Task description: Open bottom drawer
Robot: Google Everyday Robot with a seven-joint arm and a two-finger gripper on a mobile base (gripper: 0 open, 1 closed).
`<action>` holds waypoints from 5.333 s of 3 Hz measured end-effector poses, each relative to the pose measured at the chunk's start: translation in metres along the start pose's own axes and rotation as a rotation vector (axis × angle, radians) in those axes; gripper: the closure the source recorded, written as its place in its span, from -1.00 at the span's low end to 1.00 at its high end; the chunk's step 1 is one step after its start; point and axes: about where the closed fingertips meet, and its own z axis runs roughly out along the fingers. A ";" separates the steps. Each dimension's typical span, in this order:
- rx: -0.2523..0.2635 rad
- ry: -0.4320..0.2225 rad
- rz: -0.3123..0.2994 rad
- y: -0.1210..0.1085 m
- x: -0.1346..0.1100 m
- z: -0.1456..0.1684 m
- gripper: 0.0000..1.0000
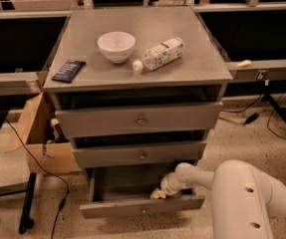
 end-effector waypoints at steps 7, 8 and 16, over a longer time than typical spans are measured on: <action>0.121 -0.009 -0.078 -0.030 0.022 -0.026 1.00; 0.074 0.053 -0.096 -0.027 0.036 -0.017 1.00; 0.081 0.170 -0.356 -0.047 0.064 -0.017 -1.00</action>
Offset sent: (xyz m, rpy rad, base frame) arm -0.0159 -0.0373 0.0023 -0.0421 -0.1182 0.0571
